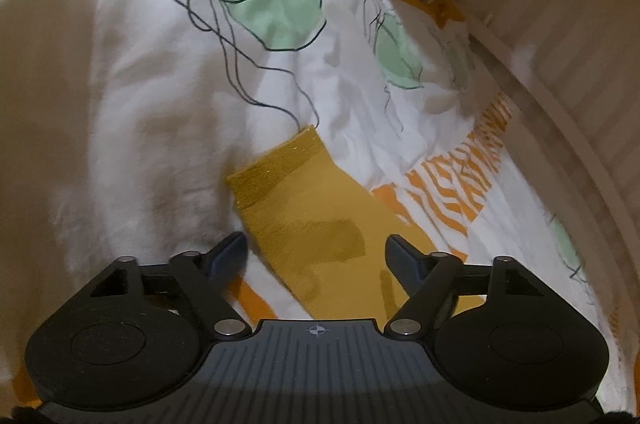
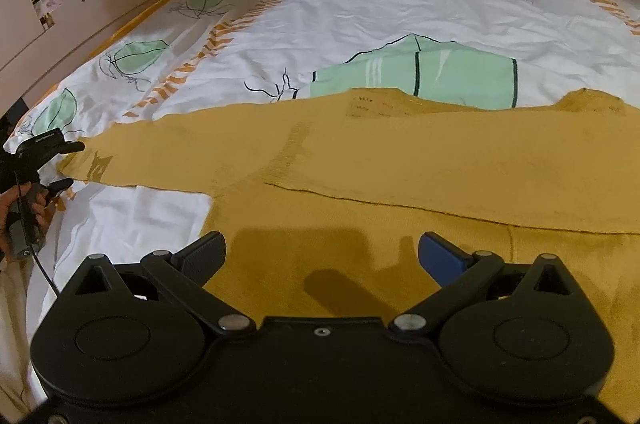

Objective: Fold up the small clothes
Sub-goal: 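Grasp the cuff with the left gripper, lift and lay it across the body, then open the left gripper to release the folded sleeve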

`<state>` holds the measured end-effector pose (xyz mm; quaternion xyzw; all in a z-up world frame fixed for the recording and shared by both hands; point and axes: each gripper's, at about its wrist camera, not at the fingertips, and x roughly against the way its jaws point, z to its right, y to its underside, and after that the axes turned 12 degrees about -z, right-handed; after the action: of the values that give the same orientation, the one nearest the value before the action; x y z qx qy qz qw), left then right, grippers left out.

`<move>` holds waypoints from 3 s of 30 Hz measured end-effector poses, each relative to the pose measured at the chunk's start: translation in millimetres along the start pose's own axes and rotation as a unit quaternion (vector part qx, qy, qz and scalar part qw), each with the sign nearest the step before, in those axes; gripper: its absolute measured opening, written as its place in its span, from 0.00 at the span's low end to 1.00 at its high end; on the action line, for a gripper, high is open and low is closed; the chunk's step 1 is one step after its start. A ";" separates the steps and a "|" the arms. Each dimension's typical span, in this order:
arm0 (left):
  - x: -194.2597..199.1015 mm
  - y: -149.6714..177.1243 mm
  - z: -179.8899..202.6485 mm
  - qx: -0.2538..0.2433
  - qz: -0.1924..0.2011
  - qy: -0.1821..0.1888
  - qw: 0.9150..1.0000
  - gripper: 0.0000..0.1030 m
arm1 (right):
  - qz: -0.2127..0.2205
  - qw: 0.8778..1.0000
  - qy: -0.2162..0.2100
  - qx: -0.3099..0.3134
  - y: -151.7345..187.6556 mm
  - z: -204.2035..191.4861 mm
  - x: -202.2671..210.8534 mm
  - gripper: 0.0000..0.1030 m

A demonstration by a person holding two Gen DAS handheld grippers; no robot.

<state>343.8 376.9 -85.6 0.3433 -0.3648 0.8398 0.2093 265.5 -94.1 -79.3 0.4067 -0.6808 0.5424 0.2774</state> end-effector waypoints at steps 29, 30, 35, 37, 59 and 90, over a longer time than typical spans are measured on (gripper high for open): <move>82.5 72.0 221.9 -0.167 0.022 0.171 0.971 0.03 | 0.011 0.997 -0.003 -0.072 20.7 67.6 55.4 1.00; 82.9 80.8 235.1 -0.177 0.018 0.179 0.968 0.03 | 0.013 0.997 -0.002 -0.074 21.6 72.6 59.4 1.00; 77.5 139.8 296.7 -0.247 -0.020 0.213 0.945 0.03 | 0.021 0.996 0.012 -0.083 27.0 104.1 82.0 1.00; 72.8 164.3 314.9 -0.275 -0.037 0.219 0.936 0.03 | 0.021 0.996 0.018 -0.086 29.1 117.2 89.4 1.00; 25.4 332.3 382.7 -0.449 -0.237 0.322 0.799 0.26 | 0.027 0.985 0.007 -0.171 47.9 200.5 100.3 1.00; 9.9 268.2 243.4 -0.329 -0.183 -0.005 0.926 0.29 | 0.032 0.988 -0.049 -0.140 28.1 182.1 84.2 1.00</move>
<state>278.8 20.4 -82.9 0.3198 -0.5529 0.6179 0.4585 209.7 -288.6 -71.7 0.3677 -0.7756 0.4297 0.2801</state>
